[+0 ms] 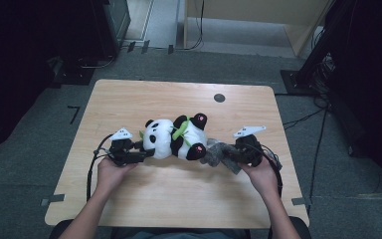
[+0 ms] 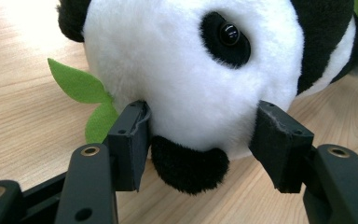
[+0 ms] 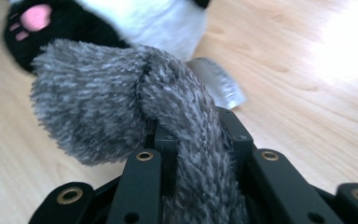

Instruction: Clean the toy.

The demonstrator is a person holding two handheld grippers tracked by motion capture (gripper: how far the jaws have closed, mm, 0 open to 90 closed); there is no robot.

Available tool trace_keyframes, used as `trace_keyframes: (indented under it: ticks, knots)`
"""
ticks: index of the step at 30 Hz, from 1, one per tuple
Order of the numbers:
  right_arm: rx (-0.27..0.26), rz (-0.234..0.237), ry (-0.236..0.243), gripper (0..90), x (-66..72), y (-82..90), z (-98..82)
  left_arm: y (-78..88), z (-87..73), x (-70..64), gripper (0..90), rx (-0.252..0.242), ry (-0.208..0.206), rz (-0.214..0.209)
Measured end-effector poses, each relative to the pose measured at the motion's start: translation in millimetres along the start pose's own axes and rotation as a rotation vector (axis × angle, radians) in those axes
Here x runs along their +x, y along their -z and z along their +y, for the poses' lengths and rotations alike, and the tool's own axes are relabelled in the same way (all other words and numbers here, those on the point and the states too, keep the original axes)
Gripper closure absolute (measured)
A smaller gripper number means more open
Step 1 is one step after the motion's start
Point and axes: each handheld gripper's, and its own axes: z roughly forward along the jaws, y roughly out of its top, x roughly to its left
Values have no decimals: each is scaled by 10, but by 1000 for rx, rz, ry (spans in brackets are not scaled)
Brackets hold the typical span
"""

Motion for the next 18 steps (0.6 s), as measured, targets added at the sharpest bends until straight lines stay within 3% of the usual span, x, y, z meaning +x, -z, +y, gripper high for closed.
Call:
trace_keyframes:
  ticks: [5, 12, 18]
  knots:
    - [-67, 11, -49, 739, -143, -4, -15, -3, -1, 0, 401, -3, -2, 2]
    - [-128, -26, -110, 741, -354, -76, 24, -13, 0, 3, 396, -10, -5, 8]
    - [-139, -63, -138, 738, -499, -148, 59, -22, -2, 7, 389, -15, -6, 12]
